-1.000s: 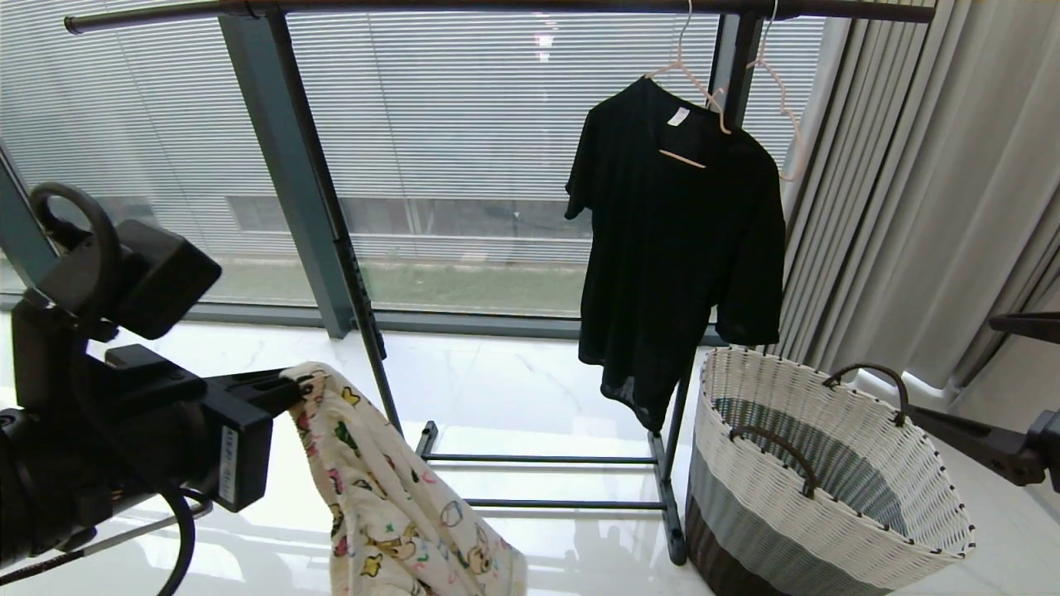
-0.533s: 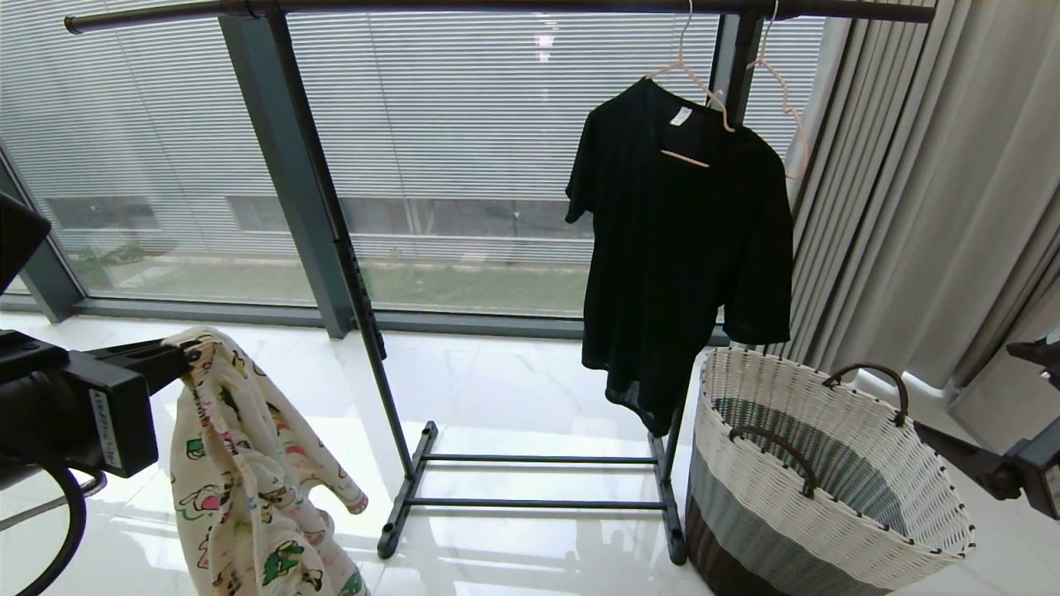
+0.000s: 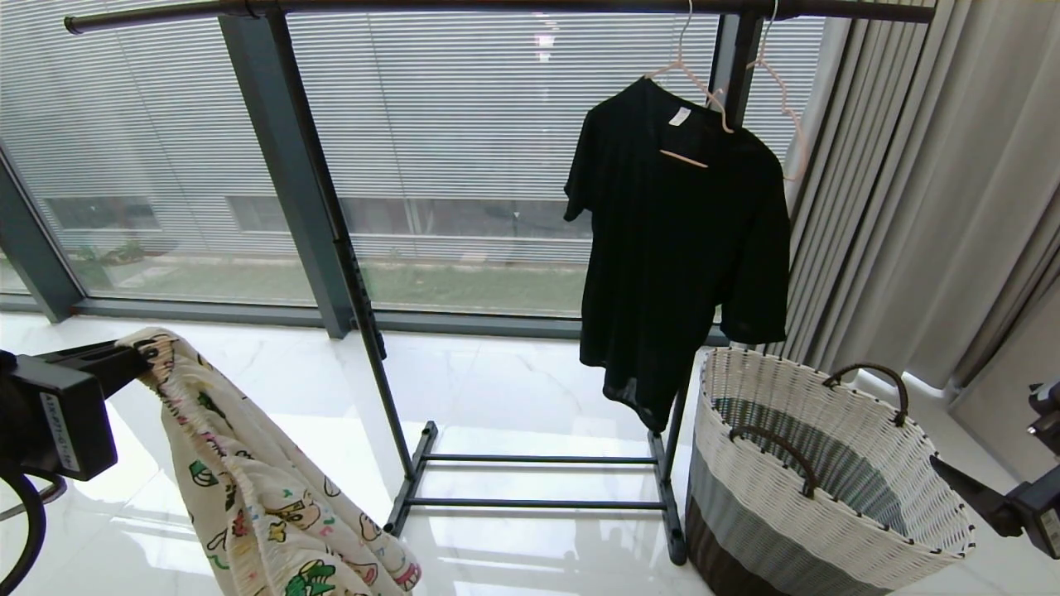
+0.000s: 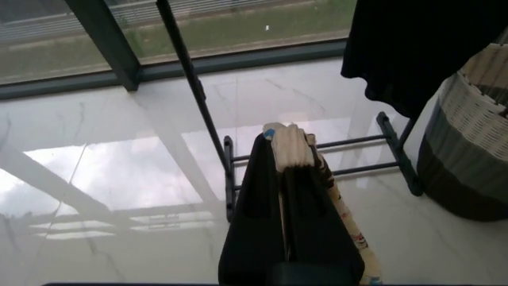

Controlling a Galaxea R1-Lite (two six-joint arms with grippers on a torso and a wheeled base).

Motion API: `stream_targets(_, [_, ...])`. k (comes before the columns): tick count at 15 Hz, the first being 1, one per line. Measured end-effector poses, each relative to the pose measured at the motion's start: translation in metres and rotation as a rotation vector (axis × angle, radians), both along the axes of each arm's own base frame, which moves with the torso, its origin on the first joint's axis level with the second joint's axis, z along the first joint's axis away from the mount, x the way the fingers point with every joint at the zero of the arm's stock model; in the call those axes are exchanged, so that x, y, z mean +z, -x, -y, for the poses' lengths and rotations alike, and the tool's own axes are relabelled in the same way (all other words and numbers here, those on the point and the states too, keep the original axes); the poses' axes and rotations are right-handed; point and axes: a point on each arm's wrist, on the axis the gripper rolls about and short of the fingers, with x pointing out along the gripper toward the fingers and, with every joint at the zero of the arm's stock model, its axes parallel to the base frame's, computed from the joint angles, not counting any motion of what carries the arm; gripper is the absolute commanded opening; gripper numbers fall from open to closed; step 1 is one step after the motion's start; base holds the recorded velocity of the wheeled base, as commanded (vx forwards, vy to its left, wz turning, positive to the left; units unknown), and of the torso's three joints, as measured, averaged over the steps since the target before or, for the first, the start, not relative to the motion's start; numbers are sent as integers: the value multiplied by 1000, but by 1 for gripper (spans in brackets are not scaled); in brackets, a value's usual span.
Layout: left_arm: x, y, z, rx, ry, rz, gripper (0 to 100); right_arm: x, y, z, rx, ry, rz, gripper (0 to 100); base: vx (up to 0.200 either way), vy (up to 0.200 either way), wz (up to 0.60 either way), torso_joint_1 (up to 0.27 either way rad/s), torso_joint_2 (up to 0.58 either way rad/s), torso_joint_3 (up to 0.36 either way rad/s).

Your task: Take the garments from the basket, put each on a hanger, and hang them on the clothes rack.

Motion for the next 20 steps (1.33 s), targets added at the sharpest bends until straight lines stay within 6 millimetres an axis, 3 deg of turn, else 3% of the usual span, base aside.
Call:
stream_targets(7, [-2, 1, -3, 23, -1, -2, 0, -3, 5, 4, -12, 46, 18, 100, 0, 0, 0, 76, -208, -139])
stream_targets(15, [-1, 2, -3, 17, -22, 7, 0, -2, 5, 5, -24, 31, 22, 100, 0, 0, 0, 194, -463, -278])
stream_targets(20, [-12, 2, -4, 12, -60, -23, 0, -2, 5, 5, -27, 21, 20, 100, 0, 0, 0, 220, -500, -282])
